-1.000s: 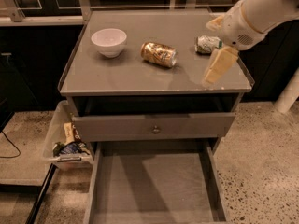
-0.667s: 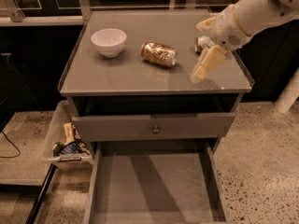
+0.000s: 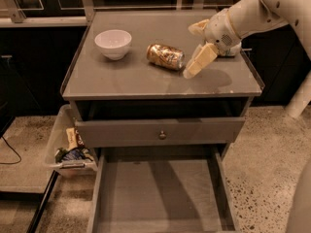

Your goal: Place orange can into middle drawer

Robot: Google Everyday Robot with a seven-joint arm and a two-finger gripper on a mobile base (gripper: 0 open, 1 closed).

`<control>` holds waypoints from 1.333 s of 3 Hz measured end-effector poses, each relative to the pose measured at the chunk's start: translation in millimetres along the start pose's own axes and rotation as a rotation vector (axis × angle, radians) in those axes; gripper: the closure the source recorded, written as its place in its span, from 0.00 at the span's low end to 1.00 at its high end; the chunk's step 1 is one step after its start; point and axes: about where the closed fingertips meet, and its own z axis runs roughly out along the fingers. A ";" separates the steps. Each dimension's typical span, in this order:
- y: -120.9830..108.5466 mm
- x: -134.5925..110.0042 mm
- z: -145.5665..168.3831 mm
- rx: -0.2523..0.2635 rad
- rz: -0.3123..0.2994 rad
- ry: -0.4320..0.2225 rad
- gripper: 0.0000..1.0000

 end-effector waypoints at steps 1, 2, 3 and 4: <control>-14.6 -7.2 20.9 -0.035 0.020 -0.044 0.00; -27.4 -10.5 42.6 -0.047 0.033 -0.022 0.00; -36.6 -7.5 61.9 -0.048 0.055 0.031 0.00; -41.8 0.5 76.1 -0.047 0.093 0.083 0.00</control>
Offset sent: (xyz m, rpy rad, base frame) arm 0.0639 0.0412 -0.0200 0.0019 0.0695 0.0040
